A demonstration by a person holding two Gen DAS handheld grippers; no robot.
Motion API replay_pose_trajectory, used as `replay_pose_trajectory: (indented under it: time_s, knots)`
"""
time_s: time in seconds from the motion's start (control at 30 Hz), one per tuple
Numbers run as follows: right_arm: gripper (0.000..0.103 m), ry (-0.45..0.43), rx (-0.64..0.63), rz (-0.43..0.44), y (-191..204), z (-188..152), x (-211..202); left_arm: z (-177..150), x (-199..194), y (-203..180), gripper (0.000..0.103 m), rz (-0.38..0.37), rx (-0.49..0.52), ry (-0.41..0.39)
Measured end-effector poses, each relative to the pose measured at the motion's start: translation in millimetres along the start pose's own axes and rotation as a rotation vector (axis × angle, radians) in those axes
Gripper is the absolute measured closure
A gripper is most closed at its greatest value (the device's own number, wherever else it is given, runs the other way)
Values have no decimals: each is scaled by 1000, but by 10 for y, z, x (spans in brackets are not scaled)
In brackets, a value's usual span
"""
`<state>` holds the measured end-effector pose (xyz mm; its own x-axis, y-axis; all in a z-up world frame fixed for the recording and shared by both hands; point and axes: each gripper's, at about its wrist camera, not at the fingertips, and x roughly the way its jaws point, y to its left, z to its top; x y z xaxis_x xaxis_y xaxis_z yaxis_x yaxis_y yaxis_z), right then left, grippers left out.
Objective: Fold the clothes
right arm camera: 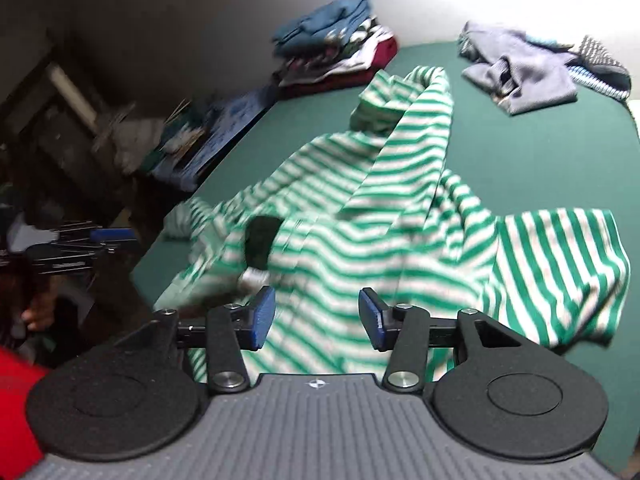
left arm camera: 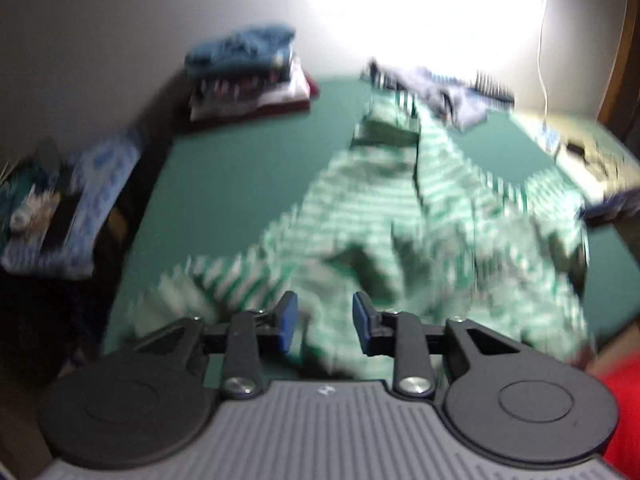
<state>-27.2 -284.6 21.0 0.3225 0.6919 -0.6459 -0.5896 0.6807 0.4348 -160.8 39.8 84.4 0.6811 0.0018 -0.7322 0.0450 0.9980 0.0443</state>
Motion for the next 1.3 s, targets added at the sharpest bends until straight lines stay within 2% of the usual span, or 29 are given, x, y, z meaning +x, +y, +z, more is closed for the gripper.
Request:
replay_pose_trajectory:
  time_s: [0.07,0.1,0.13,0.2,0.27,0.3,0.33,0.4,0.47,0.57,0.63,0.7,0.77,0.9,0.97,1.0,1.03,1.1,1.2,1.3]
  knots:
    - [53,-38,-28,-61,15,66,246,161,265,-90,64,12,18,-35]
    - [53,-47,-38,-89,6,115,370,230,450,-133,56,23,24,-32]
    - [53,-48,-40,-107,0,162,474,299,638,-176,53,34,30,-28]
    - [50,-67,-74,-127,-6,251,663,395,1014,-205,53,38,8,11]
    - [42,-16,-66,-134,-68,277,775,431,1339,-237,53,34,6,68]
    - [43,11,-62,-138,-100,290,831,427,1485,-258,55,35,20,100]
    - [46,37,-58,-142,-131,302,886,374,1514,-285,57,19,39,122]
    - [65,120,-31,-115,-183,285,950,259,1550,-341,59,-17,79,166]
    - [70,170,-43,-73,-126,191,859,121,1505,-389,59,-60,119,188]
    - [70,277,-79,-6,52,0,717,-108,1321,-376,54,-157,114,217]
    - [70,304,-94,-6,116,-58,698,-255,1215,-379,52,-190,112,242]
    - [61,330,-109,-6,179,-115,680,-377,1097,-367,52,-219,103,255]
    - [59,356,-123,-7,242,-171,663,-426,1030,-327,51,-237,103,251]
    - [57,408,-152,-8,367,-285,627,-319,1005,-217,50,-294,122,277]
    - [58,380,-142,-26,350,-100,532,-175,896,-159,50,-316,187,238]
    - [58,346,-144,-47,332,23,453,-66,849,-119,45,-319,215,203]
    - [57,306,-143,-79,312,169,389,68,886,-53,34,-302,226,173]
    - [48,223,-136,-159,254,482,276,339,977,84,21,-265,245,115]
    - [45,118,-122,-305,102,981,279,745,1113,289,24,-209,273,27]
    - [45,72,-73,-392,-56,1416,461,996,1585,413,35,-181,241,37]
